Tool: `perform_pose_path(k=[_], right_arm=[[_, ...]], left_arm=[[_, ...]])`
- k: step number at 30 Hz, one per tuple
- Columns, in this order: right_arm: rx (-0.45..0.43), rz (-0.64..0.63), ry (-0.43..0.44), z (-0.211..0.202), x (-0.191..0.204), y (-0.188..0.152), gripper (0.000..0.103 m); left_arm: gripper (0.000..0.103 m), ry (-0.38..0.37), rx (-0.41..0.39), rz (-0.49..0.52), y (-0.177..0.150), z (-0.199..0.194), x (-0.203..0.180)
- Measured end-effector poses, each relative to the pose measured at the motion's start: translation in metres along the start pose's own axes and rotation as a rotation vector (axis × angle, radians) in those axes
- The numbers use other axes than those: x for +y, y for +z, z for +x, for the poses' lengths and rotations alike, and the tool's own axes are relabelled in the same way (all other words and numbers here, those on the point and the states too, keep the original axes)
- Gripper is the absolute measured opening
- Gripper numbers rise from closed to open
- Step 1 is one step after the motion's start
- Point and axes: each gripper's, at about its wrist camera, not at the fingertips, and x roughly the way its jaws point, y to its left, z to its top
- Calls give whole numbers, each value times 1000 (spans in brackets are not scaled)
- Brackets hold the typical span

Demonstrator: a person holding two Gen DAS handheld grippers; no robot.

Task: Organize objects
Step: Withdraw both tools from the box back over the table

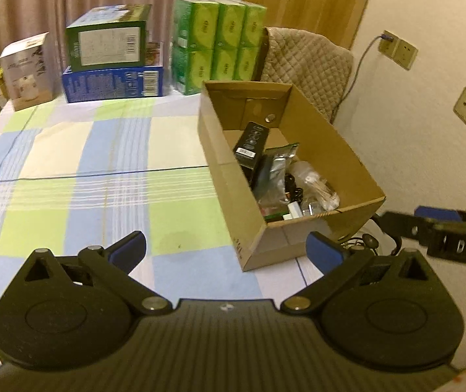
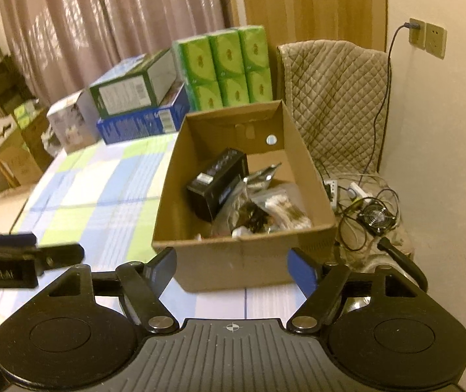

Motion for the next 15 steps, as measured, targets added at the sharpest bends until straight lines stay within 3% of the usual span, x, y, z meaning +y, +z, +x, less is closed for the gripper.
perform_pose_path(k=[4, 15], right_arm=[[24, -19, 2, -1, 4, -11, 72], [43, -24, 11, -7, 8, -28, 72]], left_arm=[[102, 36, -22, -5, -10, -10, 1], [102, 30, 10, -10, -33, -18, -1]])
